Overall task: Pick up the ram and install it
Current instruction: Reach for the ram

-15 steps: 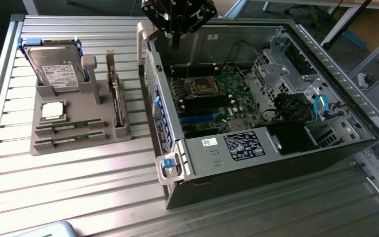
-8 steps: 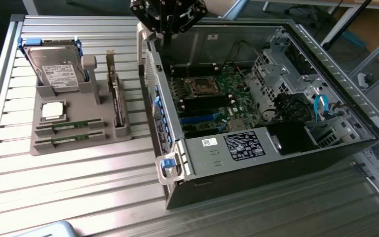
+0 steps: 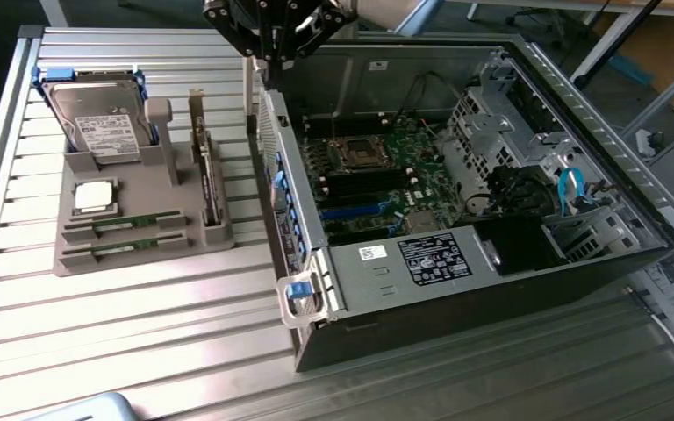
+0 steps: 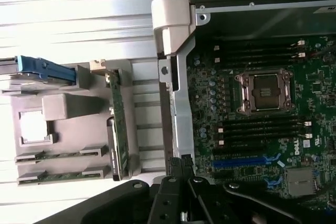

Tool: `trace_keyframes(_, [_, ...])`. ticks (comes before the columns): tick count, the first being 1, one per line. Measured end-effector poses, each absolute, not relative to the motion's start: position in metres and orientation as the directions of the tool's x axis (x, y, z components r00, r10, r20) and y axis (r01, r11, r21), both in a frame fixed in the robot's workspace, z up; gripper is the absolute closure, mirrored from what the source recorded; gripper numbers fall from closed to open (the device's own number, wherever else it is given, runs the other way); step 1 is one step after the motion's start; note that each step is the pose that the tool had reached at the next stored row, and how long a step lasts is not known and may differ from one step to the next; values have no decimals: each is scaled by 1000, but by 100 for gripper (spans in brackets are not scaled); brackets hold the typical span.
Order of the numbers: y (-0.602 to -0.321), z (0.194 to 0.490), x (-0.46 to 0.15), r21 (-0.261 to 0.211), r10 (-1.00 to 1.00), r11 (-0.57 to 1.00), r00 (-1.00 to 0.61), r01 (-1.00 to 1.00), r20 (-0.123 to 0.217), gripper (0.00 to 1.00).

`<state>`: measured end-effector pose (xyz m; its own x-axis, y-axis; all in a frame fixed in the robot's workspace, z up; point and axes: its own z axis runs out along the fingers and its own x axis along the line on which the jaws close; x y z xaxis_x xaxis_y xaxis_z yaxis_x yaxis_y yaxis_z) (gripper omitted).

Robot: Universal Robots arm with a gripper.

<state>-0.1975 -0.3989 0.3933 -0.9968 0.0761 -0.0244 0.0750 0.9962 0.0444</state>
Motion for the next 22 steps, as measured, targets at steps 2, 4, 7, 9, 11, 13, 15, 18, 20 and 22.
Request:
trace_keyframes(2, [-399,393,-204,44,76,996,-997,75,-24,89])
trace_keyframes(4, [-399,393,-211,44,76,996,-997,75,-24,89])
trace_keyframes(7, [-399,393,-220,44,76,996,-997,75,-24,89])
trace_keyframes(9, [-399,393,-226,44,76,996,-997,75,-24,89])
trace_keyframes(11, [-399,393,-233,44,76,996,-997,75,-24,89])
trace_keyframes(13, [-399,393,-240,44,76,996,-997,75,-24,89])
trace_keyframes(15, [-399,393,-247,44,76,996,-997,75,-24,89])
trace_keyframes(18, [-399,393,-258,44,76,996,-997,75,-24,89])
trace_keyframes(20, [-399,393,-266,44,76,996,-997,75,-24,89])
trace_keyframes(22, [-399,393,-273,44,76,996,-997,75,-24,89])
